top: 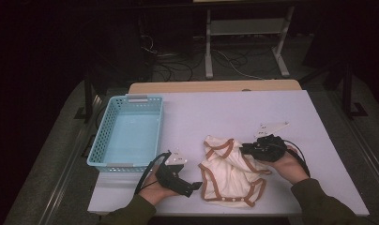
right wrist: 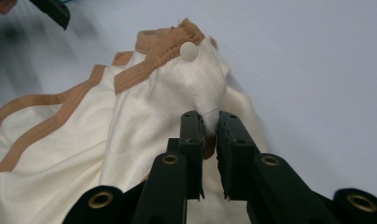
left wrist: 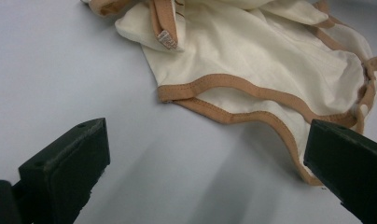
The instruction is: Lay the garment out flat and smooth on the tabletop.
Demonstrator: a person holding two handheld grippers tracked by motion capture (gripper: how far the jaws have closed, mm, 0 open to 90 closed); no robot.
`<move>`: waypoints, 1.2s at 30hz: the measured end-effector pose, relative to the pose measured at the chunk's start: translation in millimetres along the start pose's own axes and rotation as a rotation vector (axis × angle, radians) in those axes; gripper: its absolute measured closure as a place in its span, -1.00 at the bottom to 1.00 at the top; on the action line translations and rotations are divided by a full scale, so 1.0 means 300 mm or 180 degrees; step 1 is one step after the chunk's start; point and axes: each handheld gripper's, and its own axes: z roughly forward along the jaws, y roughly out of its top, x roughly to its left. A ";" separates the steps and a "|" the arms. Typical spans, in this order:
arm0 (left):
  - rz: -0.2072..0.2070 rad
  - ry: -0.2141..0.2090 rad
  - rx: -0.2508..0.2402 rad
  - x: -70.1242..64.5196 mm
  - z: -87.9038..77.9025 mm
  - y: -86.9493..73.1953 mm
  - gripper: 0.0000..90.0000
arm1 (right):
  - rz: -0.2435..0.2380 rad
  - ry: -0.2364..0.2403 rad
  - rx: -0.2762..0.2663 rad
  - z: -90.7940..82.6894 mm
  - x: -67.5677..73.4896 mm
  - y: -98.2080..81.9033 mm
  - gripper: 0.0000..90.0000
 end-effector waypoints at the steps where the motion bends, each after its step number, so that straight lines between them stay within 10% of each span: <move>1: 0.0000 0.0000 0.0000 0.000 0.000 0.000 -1.00 | 0.0000 0.0000 0.0000 0.000 0.000 0.000 0.77; 36: 0.0032 -0.0005 0.0048 0.003 0.000 -0.003 -1.00 | 0.0310 -0.0329 -0.0207 -0.003 -0.158 0.038 0.77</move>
